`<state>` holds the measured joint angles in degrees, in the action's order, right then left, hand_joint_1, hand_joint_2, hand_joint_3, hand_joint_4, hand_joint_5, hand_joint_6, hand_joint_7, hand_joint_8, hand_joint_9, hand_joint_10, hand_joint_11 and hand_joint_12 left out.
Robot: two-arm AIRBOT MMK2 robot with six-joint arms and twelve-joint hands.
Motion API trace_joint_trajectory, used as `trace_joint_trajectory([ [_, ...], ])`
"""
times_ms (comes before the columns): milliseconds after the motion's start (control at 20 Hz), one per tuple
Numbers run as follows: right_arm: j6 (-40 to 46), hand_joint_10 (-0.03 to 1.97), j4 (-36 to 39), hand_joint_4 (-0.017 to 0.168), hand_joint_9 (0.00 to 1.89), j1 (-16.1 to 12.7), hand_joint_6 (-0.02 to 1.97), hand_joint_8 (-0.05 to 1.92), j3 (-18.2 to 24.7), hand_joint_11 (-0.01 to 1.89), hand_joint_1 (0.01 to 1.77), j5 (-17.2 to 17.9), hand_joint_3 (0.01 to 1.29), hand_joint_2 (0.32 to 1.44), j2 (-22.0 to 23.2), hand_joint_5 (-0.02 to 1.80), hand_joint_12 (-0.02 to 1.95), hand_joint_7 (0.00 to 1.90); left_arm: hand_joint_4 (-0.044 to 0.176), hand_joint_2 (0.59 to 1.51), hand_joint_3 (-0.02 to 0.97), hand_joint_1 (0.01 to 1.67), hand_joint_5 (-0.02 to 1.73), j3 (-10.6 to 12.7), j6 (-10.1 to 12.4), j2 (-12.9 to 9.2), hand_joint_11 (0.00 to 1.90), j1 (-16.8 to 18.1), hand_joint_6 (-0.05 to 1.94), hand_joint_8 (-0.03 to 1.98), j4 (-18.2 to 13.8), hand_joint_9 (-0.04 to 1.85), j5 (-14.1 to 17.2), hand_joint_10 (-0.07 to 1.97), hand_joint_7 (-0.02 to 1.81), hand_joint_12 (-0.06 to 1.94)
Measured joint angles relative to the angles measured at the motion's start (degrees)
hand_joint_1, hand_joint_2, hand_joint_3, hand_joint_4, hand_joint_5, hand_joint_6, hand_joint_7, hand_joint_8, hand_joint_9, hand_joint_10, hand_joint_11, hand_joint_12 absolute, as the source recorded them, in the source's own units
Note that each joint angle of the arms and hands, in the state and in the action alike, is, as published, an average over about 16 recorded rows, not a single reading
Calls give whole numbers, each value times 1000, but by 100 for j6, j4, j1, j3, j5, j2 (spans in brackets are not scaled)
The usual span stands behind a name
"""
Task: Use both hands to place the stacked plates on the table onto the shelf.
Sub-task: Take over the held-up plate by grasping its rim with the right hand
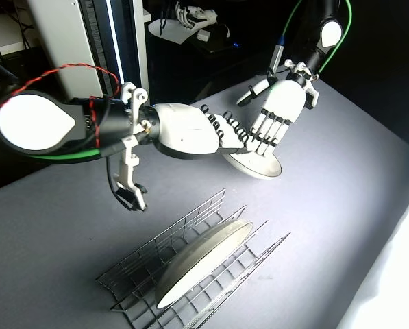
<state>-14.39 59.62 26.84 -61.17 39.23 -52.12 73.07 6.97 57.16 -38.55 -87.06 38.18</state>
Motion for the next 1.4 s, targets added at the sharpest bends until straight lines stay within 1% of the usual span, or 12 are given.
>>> trace_joint_trajectory([
  [400,-41,-9,40,5,15,-29,14,16,-24,20,1285,-244,42,1026,-284,19,2,11,-11,1108,18,15,-14,59,43,31,11,2,-33,-13,-11,6,48,-16,-8,-34],
  [500,-42,-9,29,5,16,-12,14,16,-9,20,1390,-337,49,1054,-346,19,2,11,-11,1107,19,16,-14,75,54,38,11,10,-32,-13,-19,6,62,-16,-8,-34],
  [600,-40,-9,24,5,17,18,15,16,12,20,1457,-433,55,1083,-410,19,2,12,-11,1107,19,16,-14,89,63,44,11,19,-32,-14,-27,5,73,-16,-8,-34],
  [750,-38,-10,17,4,18,76,15,16,27,20,1504,-575,63,1116,-533,20,2,12,-10,1106,18,15,-14,103,77,51,11,32,-33,-14,-43,5,84,-16,-8,-34],
  [1000,-37,-10,1,4,19,169,15,15,-69,17,1526,-792,67,1148,-828,20,2,11,-10,1103,18,15,-14,120,92,58,11,50,-33,-14,-64,5,97,-16,-9,-33],
  [1200,-37,-10,-10,4,20,199,15,15,-274,14,1521,-919,67,1162,-1151,21,2,11,-10,1104,18,15,-15,131,100,64,11,58,-33,-14,-70,5,106,-16,-9,-33],
  [1400,-38,-9,-17,4,19,167,15,16,-557,11,1515,-1010,67,1170,-1513,21,2,11,-10,1106,18,15,-15,139,110,69,11,65,-33,-14,-72,6,110,-15,-9,-34],
])
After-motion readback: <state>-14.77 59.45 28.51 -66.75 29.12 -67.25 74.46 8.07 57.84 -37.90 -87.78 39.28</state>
